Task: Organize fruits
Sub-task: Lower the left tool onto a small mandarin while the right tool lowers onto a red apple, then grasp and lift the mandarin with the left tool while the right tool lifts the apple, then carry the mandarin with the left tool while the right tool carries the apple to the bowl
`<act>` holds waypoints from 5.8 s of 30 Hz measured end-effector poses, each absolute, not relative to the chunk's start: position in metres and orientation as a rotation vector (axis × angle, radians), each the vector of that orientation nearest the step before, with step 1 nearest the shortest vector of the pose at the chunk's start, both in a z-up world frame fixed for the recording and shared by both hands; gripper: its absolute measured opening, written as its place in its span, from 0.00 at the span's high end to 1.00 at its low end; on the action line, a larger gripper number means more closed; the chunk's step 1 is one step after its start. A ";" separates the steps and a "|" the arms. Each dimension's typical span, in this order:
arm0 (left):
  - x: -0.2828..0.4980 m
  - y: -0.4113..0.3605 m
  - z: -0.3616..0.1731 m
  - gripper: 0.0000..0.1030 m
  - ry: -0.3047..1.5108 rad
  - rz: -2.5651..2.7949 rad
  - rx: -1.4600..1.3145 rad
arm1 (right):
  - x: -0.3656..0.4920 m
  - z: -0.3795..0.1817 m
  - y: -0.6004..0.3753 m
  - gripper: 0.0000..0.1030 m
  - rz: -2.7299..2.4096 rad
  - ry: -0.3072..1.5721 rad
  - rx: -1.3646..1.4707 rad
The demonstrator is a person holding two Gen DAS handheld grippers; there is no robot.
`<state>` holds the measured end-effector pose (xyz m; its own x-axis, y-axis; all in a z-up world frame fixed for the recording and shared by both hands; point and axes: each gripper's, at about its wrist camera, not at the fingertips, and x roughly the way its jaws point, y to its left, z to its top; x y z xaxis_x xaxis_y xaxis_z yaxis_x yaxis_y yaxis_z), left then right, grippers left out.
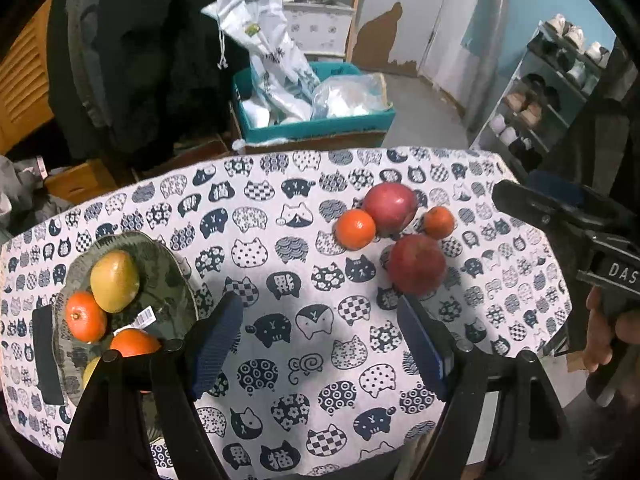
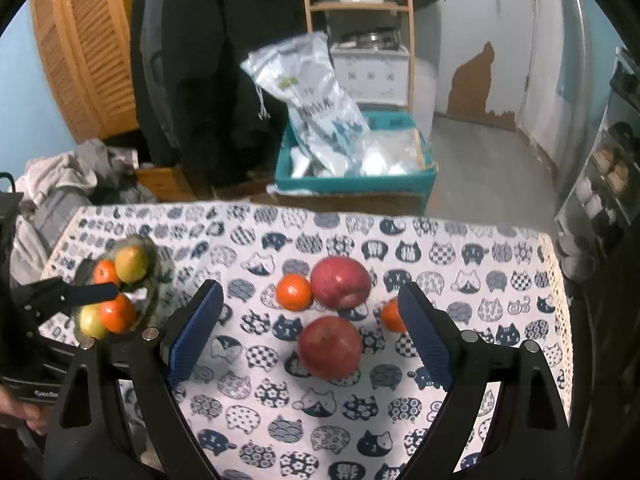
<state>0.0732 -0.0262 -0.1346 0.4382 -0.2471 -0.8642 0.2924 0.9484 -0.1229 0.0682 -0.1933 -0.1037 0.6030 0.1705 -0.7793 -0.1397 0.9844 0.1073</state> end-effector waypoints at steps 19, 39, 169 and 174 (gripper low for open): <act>0.105 -0.030 -0.203 0.22 1.198 -0.307 0.061 | 0.106 -0.223 -0.193 0.14 0.171 1.192 -0.001; 0.124 -0.051 -0.222 0.22 1.219 -0.343 0.034 | 0.112 -0.260 -0.191 0.28 0.201 1.230 -0.013; 0.060 0.144 -0.118 0.53 0.960 -0.188 -0.206 | 0.112 -0.095 0.002 0.28 0.474 0.895 -0.074; 0.061 0.166 -0.129 0.53 0.973 -0.151 -0.229 | 0.120 -0.109 0.024 0.28 0.501 0.928 -0.084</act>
<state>0.0608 0.1663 -0.1287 0.5550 -0.2287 -0.7998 0.0246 0.9655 -0.2591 0.1201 0.0244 -0.1089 0.4938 0.3772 -0.7835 -0.4478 0.8827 0.1426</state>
